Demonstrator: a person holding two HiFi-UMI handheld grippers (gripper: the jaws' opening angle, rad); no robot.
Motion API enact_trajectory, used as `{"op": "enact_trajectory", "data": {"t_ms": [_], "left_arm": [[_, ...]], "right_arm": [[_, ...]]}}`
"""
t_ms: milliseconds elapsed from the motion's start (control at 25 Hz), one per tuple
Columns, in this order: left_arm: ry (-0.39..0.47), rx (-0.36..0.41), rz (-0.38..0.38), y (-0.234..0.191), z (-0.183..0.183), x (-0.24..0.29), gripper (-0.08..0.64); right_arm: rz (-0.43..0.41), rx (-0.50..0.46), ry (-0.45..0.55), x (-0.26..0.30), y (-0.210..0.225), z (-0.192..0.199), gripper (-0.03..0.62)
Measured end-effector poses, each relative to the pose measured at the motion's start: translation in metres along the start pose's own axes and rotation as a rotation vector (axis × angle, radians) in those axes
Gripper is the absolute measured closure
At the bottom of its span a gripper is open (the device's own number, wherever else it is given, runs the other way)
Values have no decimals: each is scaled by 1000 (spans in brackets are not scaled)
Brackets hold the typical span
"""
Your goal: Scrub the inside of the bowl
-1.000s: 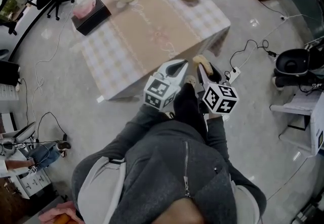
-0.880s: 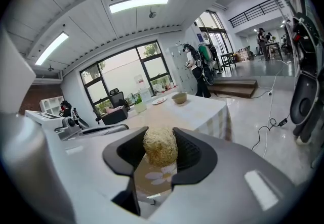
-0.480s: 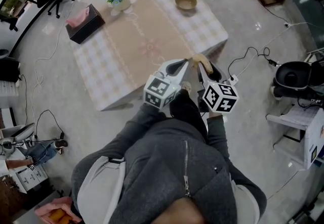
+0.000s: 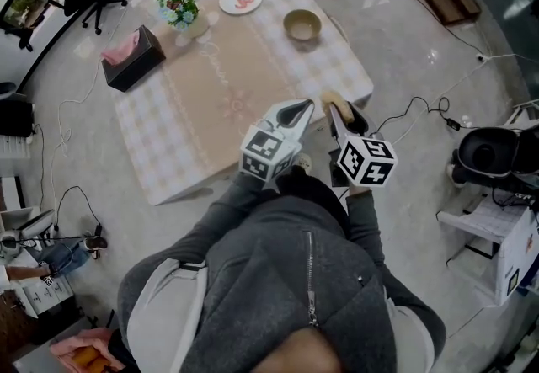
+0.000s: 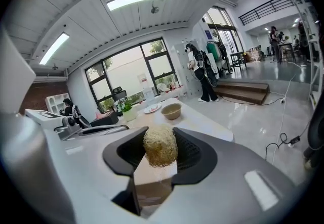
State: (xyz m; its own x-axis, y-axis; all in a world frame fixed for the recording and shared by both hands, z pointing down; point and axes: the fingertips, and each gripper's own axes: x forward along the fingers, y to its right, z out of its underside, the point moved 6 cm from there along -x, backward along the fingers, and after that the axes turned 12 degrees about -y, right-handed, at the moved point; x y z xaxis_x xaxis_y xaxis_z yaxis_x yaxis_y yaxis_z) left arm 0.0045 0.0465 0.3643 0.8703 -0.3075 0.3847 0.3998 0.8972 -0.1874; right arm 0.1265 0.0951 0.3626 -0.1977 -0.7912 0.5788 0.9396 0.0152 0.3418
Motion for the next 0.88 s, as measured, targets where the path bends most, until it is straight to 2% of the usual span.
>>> {"op": "enact_trajectory", "data": {"t_ms": [520, 880], "left_arm": [[4, -25, -58, -39, -21, 62, 551], [2, -22, -112, -54, -27, 77, 551]], "right_arm": [[-53, -47, -34, 52, 47, -47, 440], [-99, -23, -60, 68, 65, -53, 440]]}}
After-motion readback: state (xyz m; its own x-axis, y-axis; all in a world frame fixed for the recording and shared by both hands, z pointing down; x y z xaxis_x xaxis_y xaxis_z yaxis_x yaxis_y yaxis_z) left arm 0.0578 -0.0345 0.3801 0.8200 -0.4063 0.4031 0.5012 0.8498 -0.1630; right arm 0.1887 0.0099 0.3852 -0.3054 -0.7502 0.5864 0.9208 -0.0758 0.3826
